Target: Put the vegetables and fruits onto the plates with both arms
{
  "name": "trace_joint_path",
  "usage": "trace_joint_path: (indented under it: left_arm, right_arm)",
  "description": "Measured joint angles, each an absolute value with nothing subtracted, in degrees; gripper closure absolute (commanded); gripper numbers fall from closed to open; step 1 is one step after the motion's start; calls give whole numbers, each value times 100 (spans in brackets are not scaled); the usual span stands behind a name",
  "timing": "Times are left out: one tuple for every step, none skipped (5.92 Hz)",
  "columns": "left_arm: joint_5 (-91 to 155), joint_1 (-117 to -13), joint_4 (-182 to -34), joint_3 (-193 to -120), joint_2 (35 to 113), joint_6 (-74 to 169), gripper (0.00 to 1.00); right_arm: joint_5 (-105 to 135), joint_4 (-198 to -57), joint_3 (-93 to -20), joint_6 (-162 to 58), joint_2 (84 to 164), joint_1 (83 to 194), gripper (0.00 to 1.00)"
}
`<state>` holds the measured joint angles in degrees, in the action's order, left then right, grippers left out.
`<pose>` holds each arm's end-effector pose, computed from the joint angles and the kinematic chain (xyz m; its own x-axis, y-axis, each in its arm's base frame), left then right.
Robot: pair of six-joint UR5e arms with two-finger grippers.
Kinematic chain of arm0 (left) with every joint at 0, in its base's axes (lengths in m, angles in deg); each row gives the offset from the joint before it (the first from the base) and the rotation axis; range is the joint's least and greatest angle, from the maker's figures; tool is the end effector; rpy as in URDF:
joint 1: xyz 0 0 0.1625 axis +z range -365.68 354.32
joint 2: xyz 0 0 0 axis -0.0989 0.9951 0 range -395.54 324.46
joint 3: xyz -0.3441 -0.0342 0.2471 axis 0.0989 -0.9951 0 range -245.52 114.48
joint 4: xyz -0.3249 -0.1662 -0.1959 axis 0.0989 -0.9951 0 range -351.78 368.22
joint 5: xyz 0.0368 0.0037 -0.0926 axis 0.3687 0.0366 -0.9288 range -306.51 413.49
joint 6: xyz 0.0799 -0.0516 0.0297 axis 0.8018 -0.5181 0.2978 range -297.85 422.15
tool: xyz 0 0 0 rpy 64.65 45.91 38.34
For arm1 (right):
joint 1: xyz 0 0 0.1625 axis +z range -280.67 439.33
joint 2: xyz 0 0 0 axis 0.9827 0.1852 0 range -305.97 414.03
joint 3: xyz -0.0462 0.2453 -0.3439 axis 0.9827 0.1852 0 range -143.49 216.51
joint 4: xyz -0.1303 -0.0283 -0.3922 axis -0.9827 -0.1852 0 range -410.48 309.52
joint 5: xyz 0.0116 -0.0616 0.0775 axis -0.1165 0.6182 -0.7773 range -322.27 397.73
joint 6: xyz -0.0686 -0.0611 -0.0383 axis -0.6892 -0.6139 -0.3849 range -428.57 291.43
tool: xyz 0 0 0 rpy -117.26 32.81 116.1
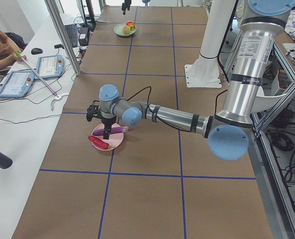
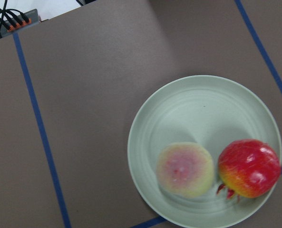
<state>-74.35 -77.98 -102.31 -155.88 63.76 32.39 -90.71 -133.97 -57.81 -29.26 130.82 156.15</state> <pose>0.1080 -0.5755 0.5339 0.7020 0.0550 -0.7100 0.0988 0.9799 0.1735 -0.0659 -0.5945 0.4887 0.6773 0.2345 0.6973 -0.2855 0.9573 -0.0446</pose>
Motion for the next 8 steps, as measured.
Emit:
trace_joint_path:
  left_arm:
    - [-7607,-7993,-10224,-15733,6201,3560,0]
    - [-7784,-8156,-10219,-15813,6087,3777,0]
    - [-7905,-8254,-10214,-15861,5952,3872,0]
    - [-7966,-8346,-10216,-15955,5695,3919,0]
    - [-8087,-8466,-10213,-16080,5383,4068,0]
    - [-8406,-8628,-10192,-16178,5178,4226,0]
    - [-8776,-8751,-9925,-16348,5082,4288,0]
    - [-8892,-8759,-9168,-16810,5039,4319,0]
  right_arm:
    - [-9283,-13400,-5778,-3977,13433,15985,0]
    - [-9407,-13507,-5739,-4936,13689,16333,0]
    - [-9457,-13784,-5705,-5791,13801,16632,0]
    - [-9517,-14163,-5742,-6475,13845,16897,0]
    - [-9616,-14489,-5808,-6982,13875,17068,0]
    - [-9680,-14651,-5832,-7339,13907,17132,0]
    - [-9683,-14705,-5809,-7524,13931,17127,0]
    - [-9681,-14776,-5784,-7581,13910,17095,0]
